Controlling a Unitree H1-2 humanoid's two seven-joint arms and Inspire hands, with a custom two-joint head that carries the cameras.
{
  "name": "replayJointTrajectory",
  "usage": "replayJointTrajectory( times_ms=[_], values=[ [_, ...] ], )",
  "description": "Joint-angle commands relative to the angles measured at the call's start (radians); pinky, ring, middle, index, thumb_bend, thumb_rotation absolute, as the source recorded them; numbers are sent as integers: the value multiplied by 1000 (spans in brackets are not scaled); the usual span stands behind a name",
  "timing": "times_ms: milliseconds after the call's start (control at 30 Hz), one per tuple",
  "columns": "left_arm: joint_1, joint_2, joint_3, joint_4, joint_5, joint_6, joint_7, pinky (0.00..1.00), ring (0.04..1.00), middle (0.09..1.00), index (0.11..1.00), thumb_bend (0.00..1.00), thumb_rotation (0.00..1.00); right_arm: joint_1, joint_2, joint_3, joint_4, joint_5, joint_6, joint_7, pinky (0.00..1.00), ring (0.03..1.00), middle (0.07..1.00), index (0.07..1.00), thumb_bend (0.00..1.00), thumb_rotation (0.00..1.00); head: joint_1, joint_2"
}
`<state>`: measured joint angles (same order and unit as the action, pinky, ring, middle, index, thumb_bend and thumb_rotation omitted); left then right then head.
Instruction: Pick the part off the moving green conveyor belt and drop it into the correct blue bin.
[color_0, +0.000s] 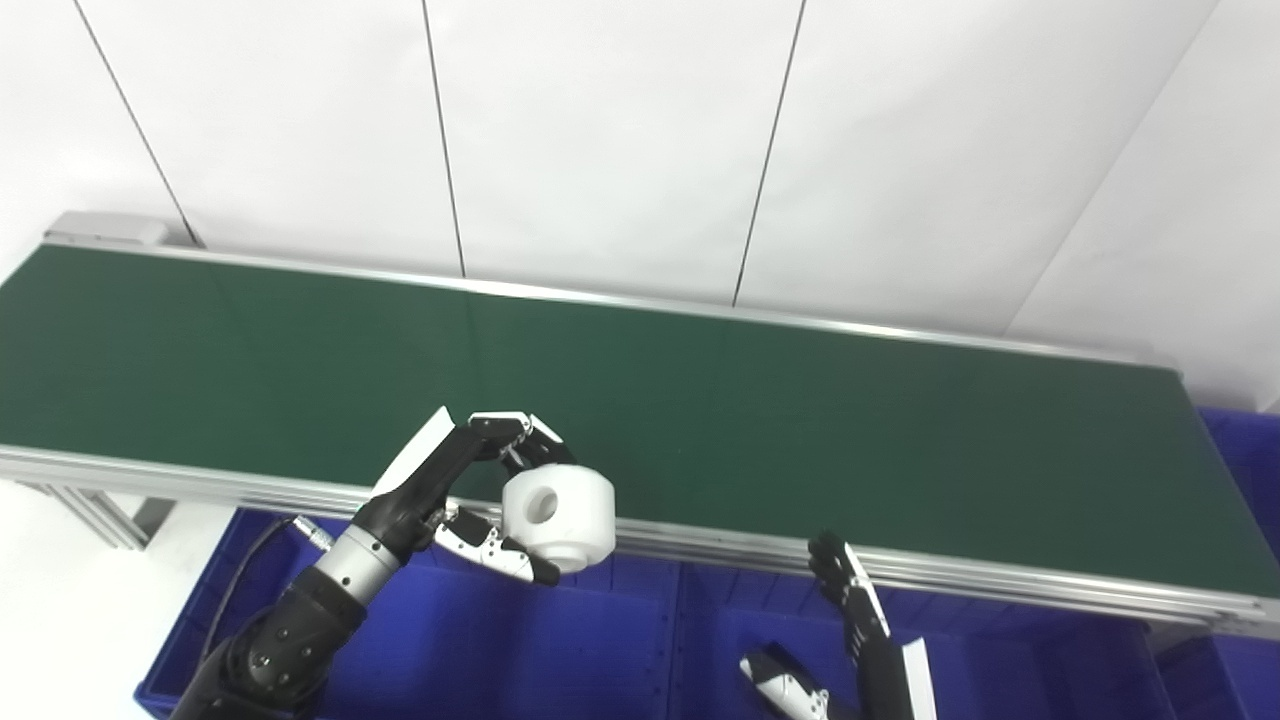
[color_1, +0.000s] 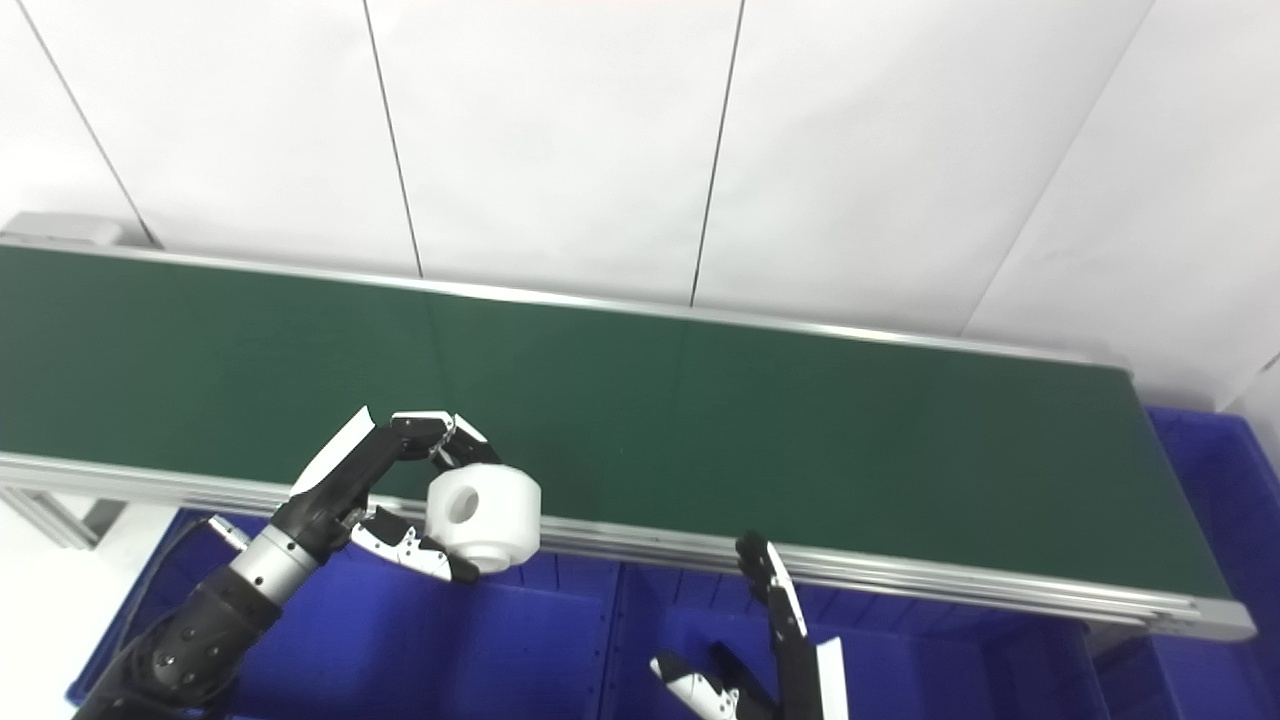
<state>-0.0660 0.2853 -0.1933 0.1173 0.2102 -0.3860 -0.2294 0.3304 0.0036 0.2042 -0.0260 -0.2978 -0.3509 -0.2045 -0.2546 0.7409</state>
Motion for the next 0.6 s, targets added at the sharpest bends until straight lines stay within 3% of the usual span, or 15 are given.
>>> replayJointTrajectory(
  times_ms=[0, 67, 167, 367, 567],
  values=[
    [-4, 28, -3, -29, 7, -36, -12, 418, 485, 470, 519, 516, 0, -3, 17, -3, -44, -10, 16, 9, 905, 897, 902, 926, 846, 510, -6, 2],
    [2, 42, -17, -15, 12, -58, -26, 430, 494, 469, 520, 516, 0, 2, 24, -3, -60, -13, 31, 14, 897, 893, 897, 923, 847, 505, -28, 13],
    [9, 62, -36, -36, 42, -12, -58, 447, 504, 468, 521, 515, 0, 2, 27, -1, -74, -20, 43, 20, 896, 892, 896, 924, 844, 503, -59, 32],
    [1, 82, -80, -44, 135, 4, -83, 440, 492, 464, 524, 516, 0, 9, 33, -4, -96, -31, 59, 32, 899, 895, 900, 929, 839, 502, -40, 35],
    [-30, 88, -135, -25, 233, 84, -132, 477, 522, 479, 510, 516, 0, 13, 34, -6, -102, -28, 63, 36, 894, 889, 896, 928, 844, 512, -25, 28]
  ],
)
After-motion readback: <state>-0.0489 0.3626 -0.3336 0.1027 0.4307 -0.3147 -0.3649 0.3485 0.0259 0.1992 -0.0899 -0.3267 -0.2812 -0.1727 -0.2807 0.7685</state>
